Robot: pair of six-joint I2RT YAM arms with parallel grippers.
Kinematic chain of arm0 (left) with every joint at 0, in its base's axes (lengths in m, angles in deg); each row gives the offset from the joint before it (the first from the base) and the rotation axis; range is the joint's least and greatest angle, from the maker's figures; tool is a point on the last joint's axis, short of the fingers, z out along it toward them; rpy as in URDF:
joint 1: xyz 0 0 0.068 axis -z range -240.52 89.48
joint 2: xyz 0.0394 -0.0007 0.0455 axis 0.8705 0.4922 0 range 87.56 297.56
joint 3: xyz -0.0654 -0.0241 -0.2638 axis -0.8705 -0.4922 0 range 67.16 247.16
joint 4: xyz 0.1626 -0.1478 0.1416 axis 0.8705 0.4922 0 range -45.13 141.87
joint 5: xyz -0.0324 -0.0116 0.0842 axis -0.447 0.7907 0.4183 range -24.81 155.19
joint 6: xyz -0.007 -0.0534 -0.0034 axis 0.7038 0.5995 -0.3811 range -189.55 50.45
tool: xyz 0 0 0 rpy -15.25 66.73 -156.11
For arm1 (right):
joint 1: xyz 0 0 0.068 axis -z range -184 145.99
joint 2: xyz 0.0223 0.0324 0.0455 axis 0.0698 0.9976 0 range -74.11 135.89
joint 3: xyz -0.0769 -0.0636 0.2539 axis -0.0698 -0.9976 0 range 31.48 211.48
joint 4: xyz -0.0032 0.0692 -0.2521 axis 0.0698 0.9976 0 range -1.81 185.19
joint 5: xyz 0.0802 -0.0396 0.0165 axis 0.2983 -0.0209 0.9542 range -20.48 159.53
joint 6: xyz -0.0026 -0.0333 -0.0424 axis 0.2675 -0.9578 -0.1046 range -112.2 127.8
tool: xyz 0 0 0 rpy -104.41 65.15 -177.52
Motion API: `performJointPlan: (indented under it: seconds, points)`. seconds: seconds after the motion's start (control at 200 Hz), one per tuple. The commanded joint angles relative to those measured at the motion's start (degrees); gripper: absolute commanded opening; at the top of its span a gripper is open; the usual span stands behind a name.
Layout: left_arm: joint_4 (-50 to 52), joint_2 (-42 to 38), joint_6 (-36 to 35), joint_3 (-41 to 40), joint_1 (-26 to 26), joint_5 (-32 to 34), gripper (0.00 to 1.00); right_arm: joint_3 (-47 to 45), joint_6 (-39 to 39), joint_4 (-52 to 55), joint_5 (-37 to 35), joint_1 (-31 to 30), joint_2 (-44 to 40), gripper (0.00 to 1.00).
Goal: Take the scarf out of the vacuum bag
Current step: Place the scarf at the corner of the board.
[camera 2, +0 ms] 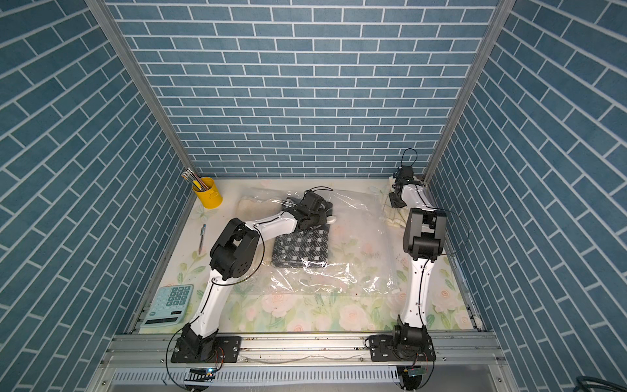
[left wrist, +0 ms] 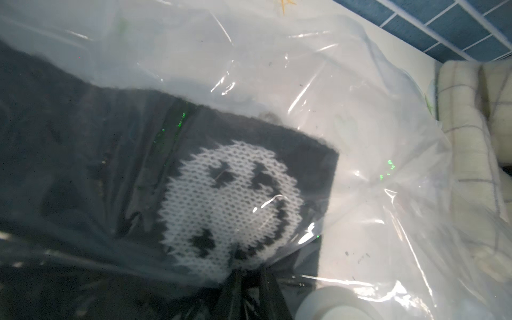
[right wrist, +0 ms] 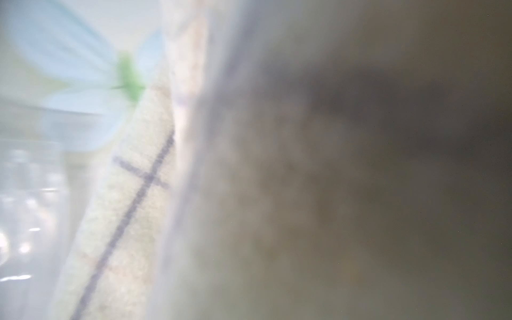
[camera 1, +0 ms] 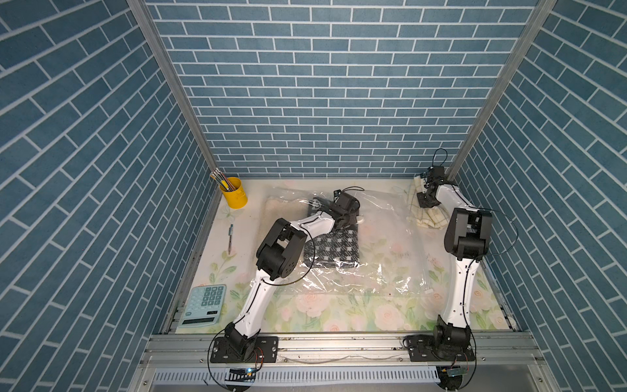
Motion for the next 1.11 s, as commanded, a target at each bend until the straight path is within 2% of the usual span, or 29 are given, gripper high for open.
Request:
performJointPlan:
  seconds: [0.0,0.09,0.2,0.225,0.27,0.295,0.36,0.41,0.425,0.44,0.455,0.565,0.63,0.675,0.76,0.835,0.895,1.01,1.1]
  points:
    - [7.43,1.07,0.15,-3.27,1.44,-1.81,0.18,-5.74,-2.13,3.79,6.86,-2.41,-1.76,0.00]
    - [7.48,0.94,0.13,-3.32,1.44,-1.73,0.18,-7.74,-1.38,2.14,3.27,-1.64,-3.77,0.00]
    - [7.35,0.83,0.20,-3.31,1.53,-1.69,0.18,-5.71,0.09,1.85,0.20,-0.47,-2.60,0.00]
    - [7.39,0.83,0.13,-3.32,1.53,-1.71,0.19,-4.91,0.55,1.91,-1.11,-0.38,-2.01,0.04]
    - [7.36,0.90,0.16,-3.21,1.54,-1.71,0.19,-3.50,1.58,2.04,-3.46,-0.28,-0.95,0.15]
    - [7.38,0.84,0.21,-3.09,1.53,-1.71,0.19,-2.77,2.40,1.87,-5.29,-0.28,-0.46,0.26]
    - [7.48,0.83,0.20,-3.00,1.55,-1.71,0.19,-1.83,4.42,0.88,-8.64,-0.27,0.10,0.46]
    - [7.50,0.74,0.09,-2.87,1.54,-1.71,0.19,-1.91,6.35,-1.15,-12.83,-0.38,-0.07,0.68]
    - [7.50,0.74,0.05,-2.87,1.53,-1.71,0.19,-1.88,6.69,-1.55,-13.52,-0.39,-0.09,0.79]
    - [7.49,0.68,0.04,-2.93,1.53,-1.71,0.19,-2.01,7.03,-2.15,-14.21,-0.38,-0.35,0.94]
    - [7.52,0.65,0.08,-3.01,1.53,-1.69,0.19,-2.27,7.36,-3.01,-15.34,-0.38,-0.54,1.00]
    - [7.69,0.49,-0.01,-2.87,1.53,-1.69,0.19,-5.50,9.76,-9.13,-24.11,-0.60,-3.08,0.99]
    - [7.67,0.56,-0.05,-2.78,1.53,-1.63,0.19,-9.18,10.41,-13.58,-26.76,-0.88,-6.36,0.99]
    - [7.70,0.54,-0.04,-2.74,1.58,-1.63,0.19,-12.71,11.70,-17.68,-31.85,-1.29,-9.87,0.99]
    - [7.80,0.47,-0.02,-2.75,1.53,-1.37,0.19,-20.95,13.17,-24.84,-33.31,-2.15,-16.97,0.99]
    - [7.80,0.15,-0.14,-3.02,1.53,-0.95,0.19,-27.29,14.78,-29.11,-29.54,-2.74,-22.65,1.00]
    - [7.87,-0.06,-0.20,-3.21,1.53,-0.56,0.19,-29.26,16.31,-28.59,-22.72,-2.84,-24.66,0.95]
    - [7.85,-1.00,-0.26,-3.99,1.51,0.75,0.19,-28.47,18.42,-24.82,-15.15,-2.84,-22.61,0.87]
    - [7.71,-2.11,-0.31,-5.07,1.44,2.19,0.19,-27.44,19.06,-22.49,-12.28,-2.75,-19.68,0.86]
